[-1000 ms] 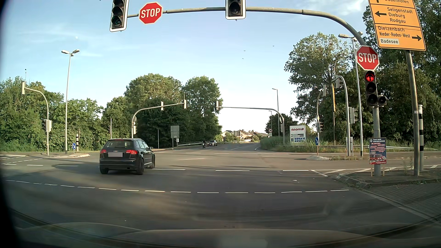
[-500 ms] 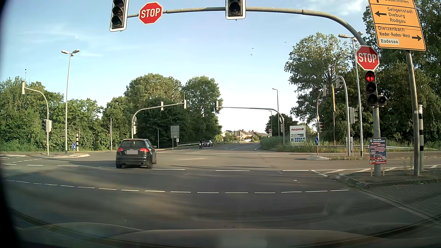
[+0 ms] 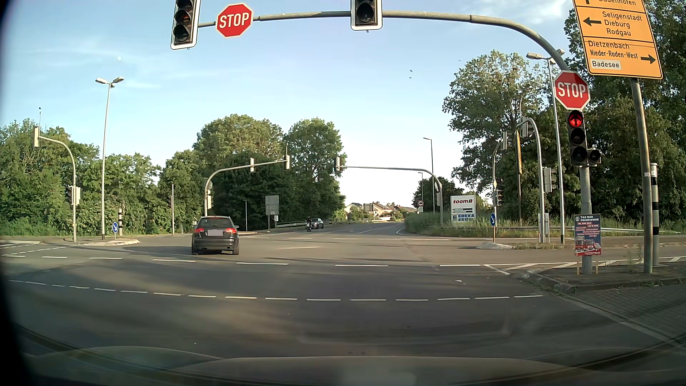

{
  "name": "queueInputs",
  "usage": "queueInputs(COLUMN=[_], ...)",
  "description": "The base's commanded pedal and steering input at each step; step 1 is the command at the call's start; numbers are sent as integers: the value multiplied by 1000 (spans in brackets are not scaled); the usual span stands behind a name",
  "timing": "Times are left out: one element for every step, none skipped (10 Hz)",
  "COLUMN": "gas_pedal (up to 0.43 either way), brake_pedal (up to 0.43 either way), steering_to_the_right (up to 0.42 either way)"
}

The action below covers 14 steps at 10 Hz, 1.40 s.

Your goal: Follow the waypoints while adhering to traffic rules and regulations

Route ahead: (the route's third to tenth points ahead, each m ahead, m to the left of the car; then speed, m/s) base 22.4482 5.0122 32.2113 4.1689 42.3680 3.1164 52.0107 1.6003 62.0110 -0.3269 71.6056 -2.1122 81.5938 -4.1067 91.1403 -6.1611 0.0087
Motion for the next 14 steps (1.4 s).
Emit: queueInputs(gas_pedal=[0, 0, 0, 0, 0, 0, 0, 0, 0, 0, 0, 0, 0, 0], brake_pedal=[305, 305, 305, 305, 305, 305, 305, 299, 305, 305, 305, 305, 305, 305], steering_to_the_right=[6, 6, 6, 6, 6, 6, 6, 6, 6, 6, 6, 6, 6, 6])
